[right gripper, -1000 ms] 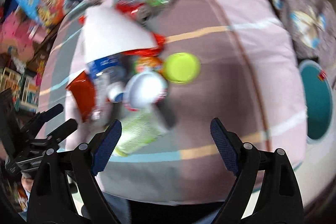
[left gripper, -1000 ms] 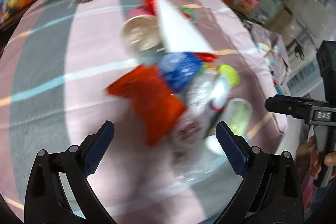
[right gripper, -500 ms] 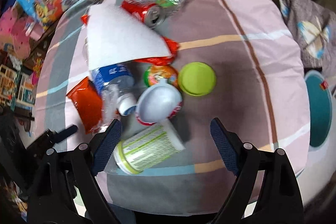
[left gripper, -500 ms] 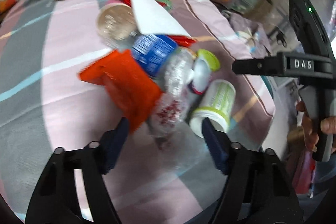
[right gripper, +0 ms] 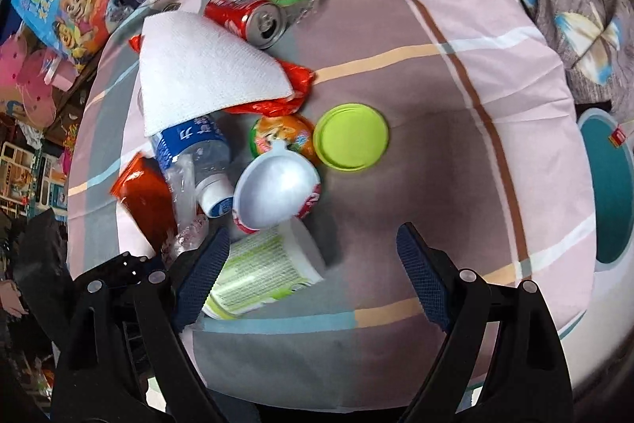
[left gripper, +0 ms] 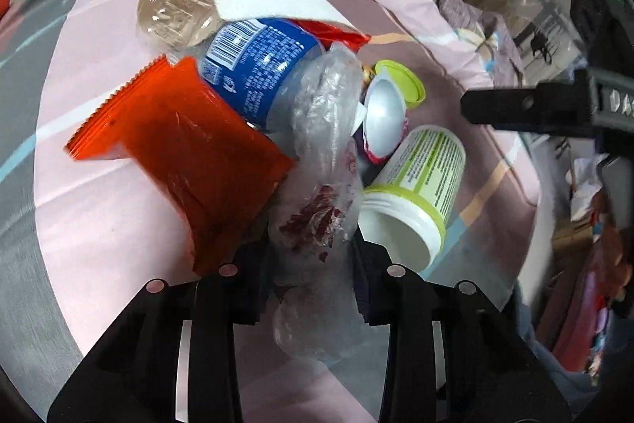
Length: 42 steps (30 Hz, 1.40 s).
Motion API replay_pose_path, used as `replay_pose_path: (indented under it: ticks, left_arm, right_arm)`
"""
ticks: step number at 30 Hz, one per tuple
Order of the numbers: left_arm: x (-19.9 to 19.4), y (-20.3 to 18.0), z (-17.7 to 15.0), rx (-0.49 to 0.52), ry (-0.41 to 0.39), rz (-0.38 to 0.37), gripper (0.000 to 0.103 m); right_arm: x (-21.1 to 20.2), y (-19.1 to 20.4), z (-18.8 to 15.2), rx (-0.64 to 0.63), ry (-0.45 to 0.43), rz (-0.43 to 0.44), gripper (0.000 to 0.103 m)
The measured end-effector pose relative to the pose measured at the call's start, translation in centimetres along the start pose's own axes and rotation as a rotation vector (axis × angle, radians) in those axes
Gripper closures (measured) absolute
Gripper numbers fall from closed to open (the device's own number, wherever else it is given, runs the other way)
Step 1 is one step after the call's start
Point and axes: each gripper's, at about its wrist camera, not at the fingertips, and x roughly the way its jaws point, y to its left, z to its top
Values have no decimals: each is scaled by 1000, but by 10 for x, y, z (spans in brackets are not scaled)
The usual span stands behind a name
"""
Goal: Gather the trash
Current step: 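Grasp the clear plastic bag with the left tool while the right tool grasps the orange snack bag, then carry the plastic bag with the left tool while the right tool carries the orange bag to the bin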
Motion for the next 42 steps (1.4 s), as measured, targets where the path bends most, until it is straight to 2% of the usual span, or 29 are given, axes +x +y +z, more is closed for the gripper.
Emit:
replay_pose_path:
  ticks: [5,9,17,20,26,30,32,33,34,35,37,42]
  left_arm:
    - [-44,18,2,-39,-88,-21,70]
    - [-72,48,1,-101,-141,-1,70]
    - [-86,115,-14,-256,-158,55,70]
    - [-86,129,-19,-286,-152,61,69]
    - [-84,147,-24,-326,-137,67,69]
    - [-81,151,-26,-337,-127,71,69]
    - [-78,150,-26,-338,-119,72,69]
    - [-77,150,-26,-339,-117,72,69]
    - [-76,149,-25,-340,-114,71,69]
    - [-75,148,-24,-340,-113,72,69]
    - [-75,144,-22,-336,-113,70,69]
    - [-82,127,-12,-297,-132,67,69]
  right_arm:
    - [2,26,2,-60,7,18,20]
    - [8,52,4,-105,26,49,21]
    - [37,119,2,-214,123,142,21]
    - [52,137,2,-249,140,120,21]
    - [84,149,3,-245,160,57,20]
    - [98,148,-1,-245,136,34,20]
    - [95,148,-3,-259,96,46,28]
    - [93,146,-2,-261,82,52,47]
    - [92,144,-1,-251,85,82,56]
    - [89,140,1,-226,90,114,59]
    - [84,134,3,-213,88,138,79]
    - [60,123,0,-199,73,215,82]
